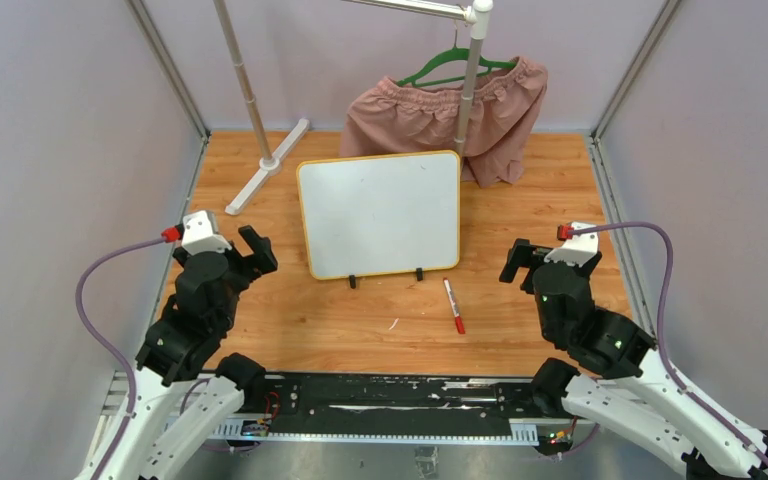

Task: Write a sentence on the whiteboard
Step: Open the whiteboard marker at the center of the board.

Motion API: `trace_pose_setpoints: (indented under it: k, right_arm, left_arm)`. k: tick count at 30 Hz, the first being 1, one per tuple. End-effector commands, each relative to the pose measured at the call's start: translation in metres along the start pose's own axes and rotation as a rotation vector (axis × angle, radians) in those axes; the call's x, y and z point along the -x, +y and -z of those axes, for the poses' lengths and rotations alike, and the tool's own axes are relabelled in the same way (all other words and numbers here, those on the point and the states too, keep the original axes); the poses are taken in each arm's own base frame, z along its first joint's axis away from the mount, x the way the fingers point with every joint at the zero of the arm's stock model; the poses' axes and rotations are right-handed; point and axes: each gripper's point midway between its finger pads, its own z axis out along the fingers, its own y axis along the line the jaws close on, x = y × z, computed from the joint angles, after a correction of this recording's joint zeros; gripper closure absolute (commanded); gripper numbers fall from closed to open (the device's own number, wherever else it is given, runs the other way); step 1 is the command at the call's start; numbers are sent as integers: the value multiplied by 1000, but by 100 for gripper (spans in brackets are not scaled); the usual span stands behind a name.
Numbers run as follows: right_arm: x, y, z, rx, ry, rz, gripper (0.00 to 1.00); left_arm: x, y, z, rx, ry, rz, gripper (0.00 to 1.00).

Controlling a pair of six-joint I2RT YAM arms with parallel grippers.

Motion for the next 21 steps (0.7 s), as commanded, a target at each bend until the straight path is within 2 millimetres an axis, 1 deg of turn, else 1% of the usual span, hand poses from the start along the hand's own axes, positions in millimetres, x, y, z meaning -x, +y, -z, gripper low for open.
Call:
trace_pose_setpoints:
  k: [1, 6, 9, 11, 15, 19, 21]
  right_arm:
    - [8, -1, 5, 21, -18, -2, 0]
    - [12, 5, 12, 109, -27, 38, 1]
    - [7, 6, 13, 129, -22, 54, 5]
    - [0, 10, 12, 148, -2, 55, 8]
    - [-18, 18, 10, 167, 63, 41, 8]
    - [-49, 9, 7, 80, 183, 70, 10]
    - [-63, 11, 6, 73, 233, 81, 15]
  left_arm:
    - [18, 1, 10, -25, -66, -9, 0]
    - [16, -4, 12, -70, -49, -79, 0]
    - [14, -4, 12, -80, -42, -115, 0]
    - [12, -7, 13, -106, -38, -131, 0]
    - [10, -17, 16, -172, -30, -147, 0]
    - [10, -21, 18, -199, -31, -150, 0]
    - [12, -20, 20, -201, -40, -145, 0]
